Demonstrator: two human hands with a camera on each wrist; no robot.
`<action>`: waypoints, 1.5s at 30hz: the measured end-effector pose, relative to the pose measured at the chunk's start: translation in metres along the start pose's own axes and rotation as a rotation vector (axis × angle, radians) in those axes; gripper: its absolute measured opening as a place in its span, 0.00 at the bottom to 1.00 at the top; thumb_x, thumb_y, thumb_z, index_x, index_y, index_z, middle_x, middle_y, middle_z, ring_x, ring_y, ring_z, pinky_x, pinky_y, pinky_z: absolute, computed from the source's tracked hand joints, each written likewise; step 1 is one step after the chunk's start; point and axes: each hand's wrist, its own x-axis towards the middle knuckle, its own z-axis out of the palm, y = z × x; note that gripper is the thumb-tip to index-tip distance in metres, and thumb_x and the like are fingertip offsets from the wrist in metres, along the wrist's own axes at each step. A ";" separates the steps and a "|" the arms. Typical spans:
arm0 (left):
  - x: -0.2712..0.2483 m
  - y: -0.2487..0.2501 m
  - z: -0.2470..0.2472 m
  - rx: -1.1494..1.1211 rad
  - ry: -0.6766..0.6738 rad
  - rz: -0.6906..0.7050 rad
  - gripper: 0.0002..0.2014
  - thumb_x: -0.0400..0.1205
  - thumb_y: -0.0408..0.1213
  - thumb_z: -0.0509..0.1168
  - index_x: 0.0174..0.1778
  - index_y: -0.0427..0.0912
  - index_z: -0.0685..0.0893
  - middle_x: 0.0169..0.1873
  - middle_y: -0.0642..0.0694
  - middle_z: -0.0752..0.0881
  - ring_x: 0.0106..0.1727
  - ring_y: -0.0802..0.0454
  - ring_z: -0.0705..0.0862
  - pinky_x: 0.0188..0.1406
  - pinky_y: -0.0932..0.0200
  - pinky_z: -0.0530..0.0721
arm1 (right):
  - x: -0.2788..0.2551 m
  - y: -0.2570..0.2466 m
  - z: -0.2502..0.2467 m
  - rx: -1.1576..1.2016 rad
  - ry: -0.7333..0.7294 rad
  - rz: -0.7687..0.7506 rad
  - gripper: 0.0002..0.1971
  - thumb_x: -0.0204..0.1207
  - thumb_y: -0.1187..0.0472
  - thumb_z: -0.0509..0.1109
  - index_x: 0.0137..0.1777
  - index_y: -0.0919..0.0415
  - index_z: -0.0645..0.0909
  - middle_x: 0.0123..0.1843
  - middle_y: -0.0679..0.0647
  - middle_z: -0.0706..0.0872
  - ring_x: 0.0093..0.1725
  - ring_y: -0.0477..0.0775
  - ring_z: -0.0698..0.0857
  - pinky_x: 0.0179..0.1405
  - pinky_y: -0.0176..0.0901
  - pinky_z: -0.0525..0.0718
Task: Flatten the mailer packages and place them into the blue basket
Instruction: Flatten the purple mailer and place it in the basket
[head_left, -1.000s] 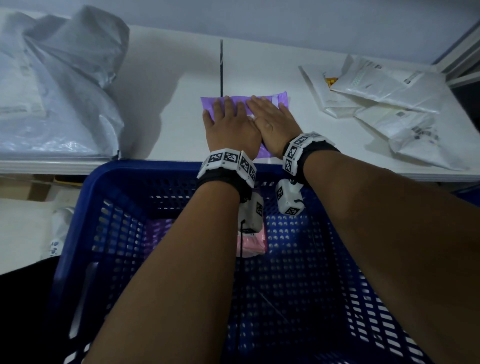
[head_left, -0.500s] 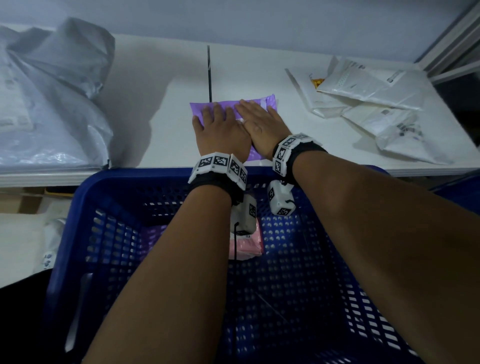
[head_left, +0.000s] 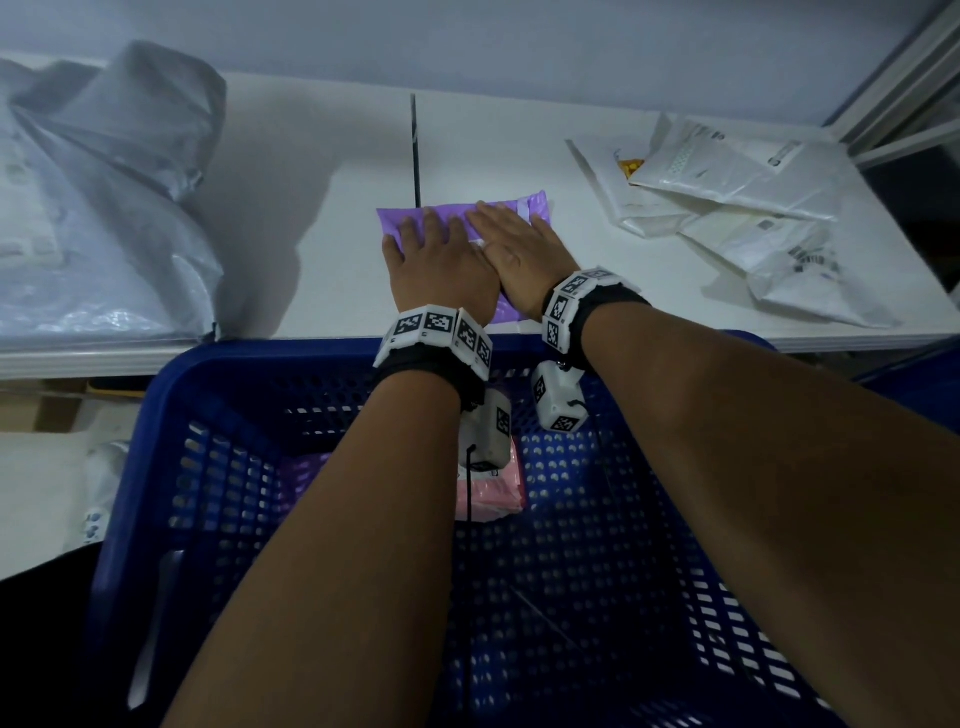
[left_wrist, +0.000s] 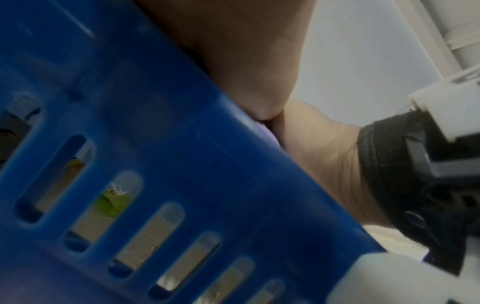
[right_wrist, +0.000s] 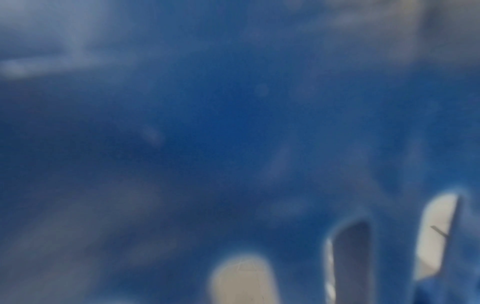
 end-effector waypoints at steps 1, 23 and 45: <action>0.000 0.000 0.000 0.001 -0.001 0.001 0.29 0.89 0.49 0.44 0.87 0.45 0.58 0.87 0.40 0.57 0.87 0.37 0.52 0.85 0.37 0.48 | 0.000 0.000 0.000 0.003 0.001 0.001 0.26 0.91 0.50 0.43 0.88 0.51 0.53 0.90 0.47 0.52 0.88 0.45 0.48 0.87 0.53 0.41; 0.000 -0.001 0.002 -0.031 0.019 0.023 0.28 0.90 0.47 0.44 0.87 0.41 0.59 0.86 0.37 0.58 0.87 0.39 0.55 0.86 0.42 0.48 | 0.002 0.002 0.004 -0.001 0.031 0.007 0.25 0.91 0.52 0.43 0.88 0.51 0.55 0.90 0.47 0.53 0.88 0.44 0.49 0.87 0.52 0.42; 0.009 -0.028 -0.003 -0.113 0.056 -0.041 0.36 0.81 0.65 0.51 0.82 0.48 0.69 0.86 0.41 0.59 0.87 0.42 0.55 0.85 0.40 0.50 | -0.003 -0.005 0.000 -0.095 0.062 0.145 0.30 0.89 0.46 0.43 0.89 0.55 0.52 0.90 0.58 0.48 0.89 0.56 0.45 0.87 0.53 0.43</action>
